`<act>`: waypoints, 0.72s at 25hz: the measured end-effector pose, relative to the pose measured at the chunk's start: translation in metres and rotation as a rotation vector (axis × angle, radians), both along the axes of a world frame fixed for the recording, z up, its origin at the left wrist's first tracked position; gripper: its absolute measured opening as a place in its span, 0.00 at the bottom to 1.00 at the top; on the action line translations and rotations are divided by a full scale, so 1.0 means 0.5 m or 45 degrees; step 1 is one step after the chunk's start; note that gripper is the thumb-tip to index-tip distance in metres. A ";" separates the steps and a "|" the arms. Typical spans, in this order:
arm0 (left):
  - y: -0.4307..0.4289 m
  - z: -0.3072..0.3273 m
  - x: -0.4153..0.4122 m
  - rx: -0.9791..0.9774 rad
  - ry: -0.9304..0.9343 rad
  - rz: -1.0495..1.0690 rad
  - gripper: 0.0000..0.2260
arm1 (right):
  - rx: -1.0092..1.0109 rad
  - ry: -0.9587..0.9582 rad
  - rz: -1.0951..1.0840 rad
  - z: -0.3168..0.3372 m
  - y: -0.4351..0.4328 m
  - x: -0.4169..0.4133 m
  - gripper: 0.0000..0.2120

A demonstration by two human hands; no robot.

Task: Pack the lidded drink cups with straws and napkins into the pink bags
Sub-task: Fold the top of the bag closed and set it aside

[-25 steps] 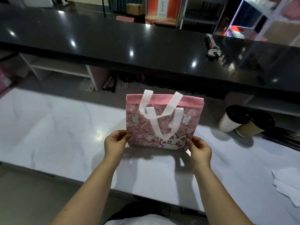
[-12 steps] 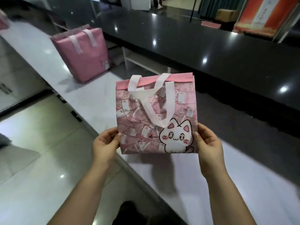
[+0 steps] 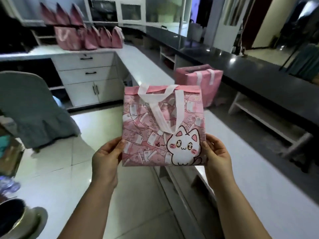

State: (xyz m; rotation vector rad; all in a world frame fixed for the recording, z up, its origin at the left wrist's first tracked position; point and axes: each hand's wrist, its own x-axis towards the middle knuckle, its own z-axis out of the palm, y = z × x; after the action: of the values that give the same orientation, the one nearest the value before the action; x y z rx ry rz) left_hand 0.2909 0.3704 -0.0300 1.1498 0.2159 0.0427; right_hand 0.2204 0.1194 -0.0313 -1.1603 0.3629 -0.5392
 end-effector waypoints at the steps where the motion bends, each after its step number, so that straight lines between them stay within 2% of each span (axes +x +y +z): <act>1: 0.055 0.000 0.028 -0.004 0.002 0.053 0.07 | 0.026 -0.014 0.047 -0.003 0.054 0.053 0.09; 5: 0.262 -0.025 0.122 0.023 0.039 0.271 0.07 | 0.094 0.018 0.241 -0.025 0.256 0.234 0.12; 8: 0.371 -0.050 0.179 0.031 0.087 0.286 0.11 | 0.092 0.085 0.372 -0.048 0.355 0.334 0.10; 11: 0.427 -0.076 0.233 0.023 0.137 0.293 0.14 | 0.046 0.137 0.498 -0.064 0.401 0.419 0.17; 13: 0.449 -0.091 0.288 0.008 0.169 0.324 0.15 | 0.031 0.144 0.567 -0.074 0.422 0.489 0.17; 16: 0.462 -0.102 0.392 0.017 0.217 0.362 0.15 | 0.100 0.143 0.606 -0.089 0.437 0.615 0.25; 18: 0.461 -0.097 0.474 0.023 0.208 0.388 0.16 | 0.139 0.123 0.617 -0.095 0.440 0.713 0.23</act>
State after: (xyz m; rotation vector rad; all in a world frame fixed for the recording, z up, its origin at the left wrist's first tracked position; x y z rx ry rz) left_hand 0.5281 0.6010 -0.0783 1.1306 0.5359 0.2208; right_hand 0.5767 0.3392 -0.0788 -1.1215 0.1798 -0.0398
